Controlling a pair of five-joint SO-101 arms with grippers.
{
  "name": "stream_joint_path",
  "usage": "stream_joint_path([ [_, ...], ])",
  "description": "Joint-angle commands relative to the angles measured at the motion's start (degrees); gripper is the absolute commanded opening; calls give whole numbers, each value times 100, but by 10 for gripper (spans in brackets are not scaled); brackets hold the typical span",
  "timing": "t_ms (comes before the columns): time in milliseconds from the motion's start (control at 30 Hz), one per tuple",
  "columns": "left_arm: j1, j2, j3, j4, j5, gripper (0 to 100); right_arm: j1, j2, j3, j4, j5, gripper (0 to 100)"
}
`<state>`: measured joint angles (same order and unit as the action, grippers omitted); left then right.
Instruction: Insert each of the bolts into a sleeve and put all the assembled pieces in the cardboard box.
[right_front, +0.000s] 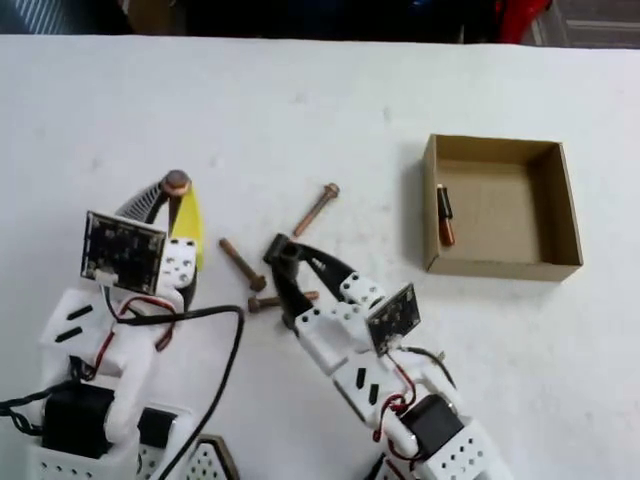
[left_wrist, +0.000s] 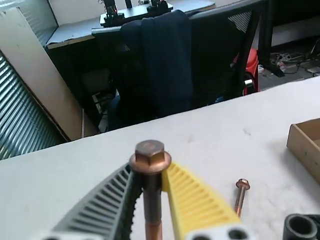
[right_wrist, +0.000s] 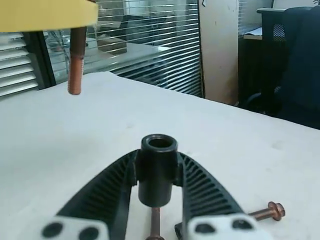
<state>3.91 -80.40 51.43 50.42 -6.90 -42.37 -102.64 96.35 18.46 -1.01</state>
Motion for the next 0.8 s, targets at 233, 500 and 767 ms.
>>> stream_joint_path([
  [233, 1138, -48, -79, -747, 202, 22, -40, -57, 44, 268, 44, 17],
  [500, 1209, 725, -818, -712, 905, 22, -40, -57, 44, 268, 44, 17],
  [767, 1851, 1719, -1618, -615, 1125, 23, -31, -57, 44, 224, 53, 17],
])
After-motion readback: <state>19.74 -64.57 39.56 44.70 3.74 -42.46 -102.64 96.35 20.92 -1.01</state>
